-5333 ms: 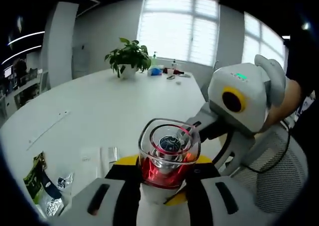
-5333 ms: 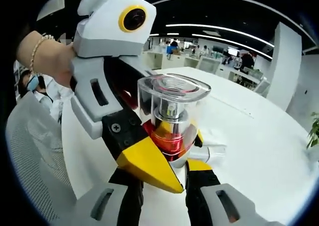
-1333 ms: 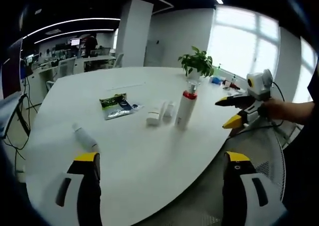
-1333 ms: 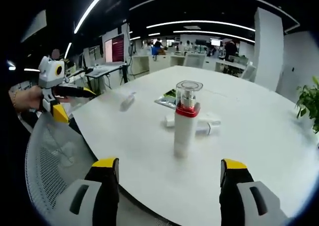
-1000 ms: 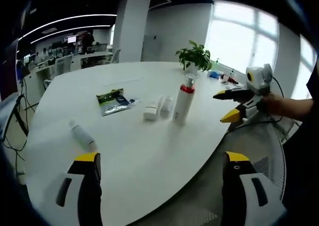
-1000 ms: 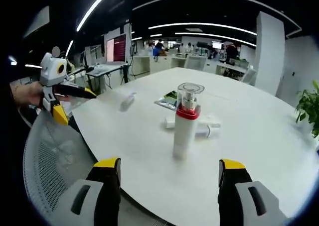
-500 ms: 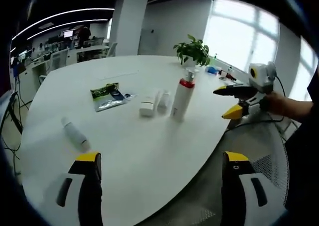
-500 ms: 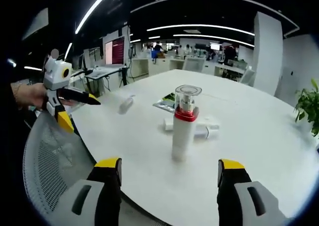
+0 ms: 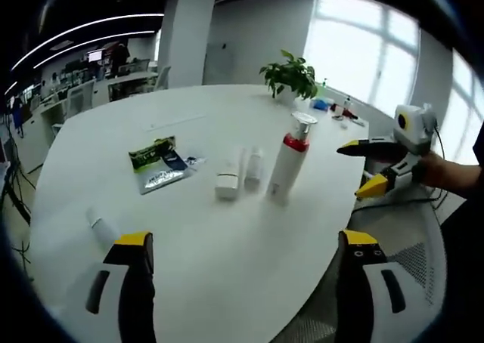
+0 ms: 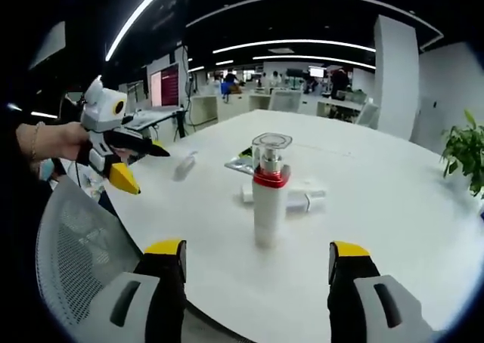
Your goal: Arrange the skincare products in the storage area until every visible bottle or jar stands upright without overlapping.
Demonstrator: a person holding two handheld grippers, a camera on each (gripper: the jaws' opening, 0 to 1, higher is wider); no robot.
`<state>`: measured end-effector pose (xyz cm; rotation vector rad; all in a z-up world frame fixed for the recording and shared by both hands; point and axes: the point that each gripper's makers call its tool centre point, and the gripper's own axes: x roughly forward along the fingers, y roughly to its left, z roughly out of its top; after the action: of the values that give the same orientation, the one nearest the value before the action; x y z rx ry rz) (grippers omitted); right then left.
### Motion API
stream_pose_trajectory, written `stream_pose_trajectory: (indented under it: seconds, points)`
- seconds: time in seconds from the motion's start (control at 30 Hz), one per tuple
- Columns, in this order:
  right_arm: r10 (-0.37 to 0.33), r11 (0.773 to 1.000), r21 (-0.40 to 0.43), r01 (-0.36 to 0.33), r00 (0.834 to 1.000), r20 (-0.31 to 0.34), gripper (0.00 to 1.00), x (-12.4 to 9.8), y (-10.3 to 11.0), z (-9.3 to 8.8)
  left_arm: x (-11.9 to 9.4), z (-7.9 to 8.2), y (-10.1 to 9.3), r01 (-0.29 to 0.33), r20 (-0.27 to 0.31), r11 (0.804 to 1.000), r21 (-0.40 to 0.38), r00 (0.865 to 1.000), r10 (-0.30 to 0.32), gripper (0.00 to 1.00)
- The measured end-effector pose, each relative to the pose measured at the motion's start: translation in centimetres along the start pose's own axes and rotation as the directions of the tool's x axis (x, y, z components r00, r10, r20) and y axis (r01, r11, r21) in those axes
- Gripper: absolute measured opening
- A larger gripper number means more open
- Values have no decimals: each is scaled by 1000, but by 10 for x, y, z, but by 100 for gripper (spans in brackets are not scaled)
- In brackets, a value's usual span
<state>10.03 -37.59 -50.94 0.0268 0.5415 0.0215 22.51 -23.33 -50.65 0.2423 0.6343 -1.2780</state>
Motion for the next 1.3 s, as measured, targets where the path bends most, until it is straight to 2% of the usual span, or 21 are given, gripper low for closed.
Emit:
stream_pose_trajectory:
  seconds: [0.1, 0.33, 0.47, 1.0, 1.07, 1.3]
  points:
    - [0, 1000, -2, 0, 1000, -3, 81, 0, 0, 0, 8, 6, 3, 9, -2, 1000, -5, 1000, -9, 91]
    - [-1, 1000, 5, 1, 1000, -6, 81, 0, 0, -1, 26, 29, 8, 11, 54, 1000, 18, 998, -12, 86]
    - [-1, 1000, 5, 1, 1000, -9, 80, 1, 0, -2, 35, 36, 7, 10, 56, 1000, 27, 998, -12, 85]
    - [-30, 998, 49, 29, 999, 24, 79, -2, -9, 2, 83, 44, 18, 26, -58, 999, 47, 998, -24, 79]
    - [-33, 998, 50, 32, 999, 27, 79, -3, -9, 3, 92, 46, 24, 26, -67, 998, 49, 998, -22, 79]
    - [-41, 998, 39, 40, 999, 27, 79, -3, -9, 4, 113, 58, 25, 18, -98, 998, 61, 995, -12, 76]
